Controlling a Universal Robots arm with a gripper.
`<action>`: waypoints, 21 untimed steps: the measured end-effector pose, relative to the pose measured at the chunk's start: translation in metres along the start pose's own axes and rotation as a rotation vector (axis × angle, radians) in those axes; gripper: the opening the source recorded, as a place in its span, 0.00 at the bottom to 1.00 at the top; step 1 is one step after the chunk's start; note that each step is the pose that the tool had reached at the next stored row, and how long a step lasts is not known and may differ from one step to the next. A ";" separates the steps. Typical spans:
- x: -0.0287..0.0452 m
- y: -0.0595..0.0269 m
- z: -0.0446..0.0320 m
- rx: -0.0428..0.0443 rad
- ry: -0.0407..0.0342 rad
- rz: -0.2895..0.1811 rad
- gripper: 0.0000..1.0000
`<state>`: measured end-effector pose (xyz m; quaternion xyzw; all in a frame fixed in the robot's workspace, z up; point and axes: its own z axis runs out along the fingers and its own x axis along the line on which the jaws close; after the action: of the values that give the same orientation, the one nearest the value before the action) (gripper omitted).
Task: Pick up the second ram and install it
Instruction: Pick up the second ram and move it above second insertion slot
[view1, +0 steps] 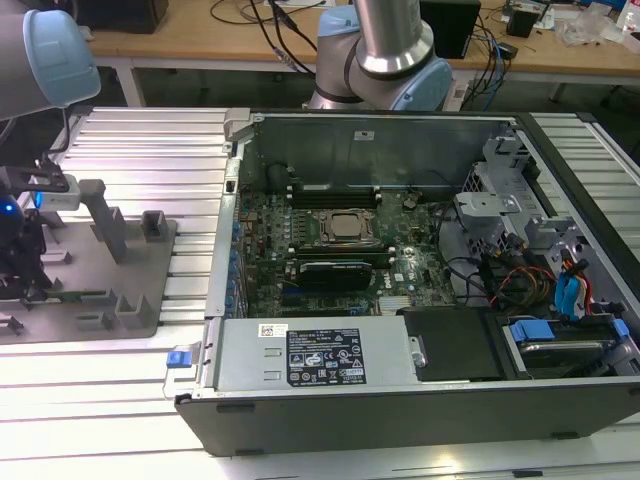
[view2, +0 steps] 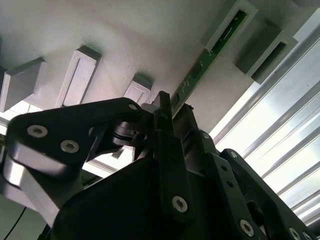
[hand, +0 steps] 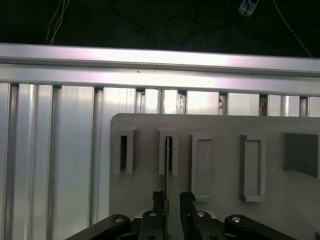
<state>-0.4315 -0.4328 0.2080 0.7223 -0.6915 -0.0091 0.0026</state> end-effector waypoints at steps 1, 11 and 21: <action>0.0000 -0.0001 0.0000 0.0000 0.0000 0.000 0.24; 0.0032 -0.0001 -0.0001 0.0000 0.0000 0.000 0.16; 0.0034 -0.0001 -0.0001 0.0000 -0.0004 0.003 0.09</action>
<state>-0.4312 -0.4362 0.2080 0.7213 -0.6925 -0.0092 0.0024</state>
